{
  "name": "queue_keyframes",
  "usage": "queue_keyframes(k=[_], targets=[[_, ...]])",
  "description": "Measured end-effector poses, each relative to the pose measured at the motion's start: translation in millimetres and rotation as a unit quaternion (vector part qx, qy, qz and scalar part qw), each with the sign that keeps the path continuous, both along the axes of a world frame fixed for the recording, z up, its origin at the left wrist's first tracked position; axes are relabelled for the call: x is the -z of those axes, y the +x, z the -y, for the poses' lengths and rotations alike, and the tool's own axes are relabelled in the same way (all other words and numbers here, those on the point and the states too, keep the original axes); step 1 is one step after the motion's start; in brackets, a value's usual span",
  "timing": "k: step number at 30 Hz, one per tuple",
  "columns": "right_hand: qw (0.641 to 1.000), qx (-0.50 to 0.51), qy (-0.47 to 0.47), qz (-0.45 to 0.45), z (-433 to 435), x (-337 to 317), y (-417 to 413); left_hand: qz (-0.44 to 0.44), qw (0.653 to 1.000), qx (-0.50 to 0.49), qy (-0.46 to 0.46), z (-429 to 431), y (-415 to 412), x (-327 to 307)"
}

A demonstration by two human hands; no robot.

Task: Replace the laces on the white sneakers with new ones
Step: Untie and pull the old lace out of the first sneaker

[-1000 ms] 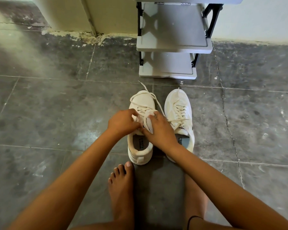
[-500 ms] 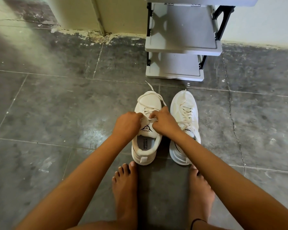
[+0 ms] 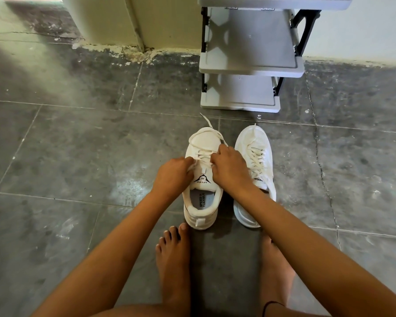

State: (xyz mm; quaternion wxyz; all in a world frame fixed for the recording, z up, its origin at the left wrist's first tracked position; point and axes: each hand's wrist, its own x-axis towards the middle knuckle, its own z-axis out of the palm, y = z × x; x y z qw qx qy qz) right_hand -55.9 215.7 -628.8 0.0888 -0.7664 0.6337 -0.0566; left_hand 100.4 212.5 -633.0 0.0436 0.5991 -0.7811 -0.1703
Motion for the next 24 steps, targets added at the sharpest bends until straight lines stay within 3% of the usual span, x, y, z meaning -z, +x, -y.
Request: queue_keyframes(k=[2,3,4,6,7,8,11,13,16,21,24], targets=[[0.999,0.002,0.013,0.036,4,0,0,0.006,1.000,-0.007,-0.013,-3,0,-1],[0.994,0.021,0.024,0.103,7,-2,0,0.007,1.000,-0.012,-0.019,-5,0,-1],[0.976,0.051,0.037,0.207,8,-6,2,0.010,1.000,-0.018,-0.023,-7,0,-1],[0.895,0.104,0.050,0.432,12,-20,8,0.013,0.999,-0.024,-0.029,-8,-3,-2],[0.861,0.111,0.052,0.493,14,-27,11,0.009,0.999,-0.028,-0.031,-8,-5,-2],[0.860,0.102,0.051,0.497,18,-33,13,0.005,0.999,-0.028,-0.032,-8,-7,-3],[0.940,0.050,0.062,0.331,26,-33,3,0.009,0.999,-0.020,-0.027,-8,-11,-6],[0.974,0.028,0.115,0.191,19,-22,-8,0.005,0.999,-0.030,-0.029,-7,-8,-5],[0.982,0.017,0.155,0.106,2,-10,-13,-0.011,0.998,-0.048,-0.032,-6,-7,-4],[0.997,-0.027,0.056,-0.040,3,-15,-3,-0.015,0.997,-0.066,-0.046,-7,-9,0],[0.996,-0.040,0.038,-0.072,3,-14,5,0.008,0.997,-0.058,-0.048,-6,-9,-1]])
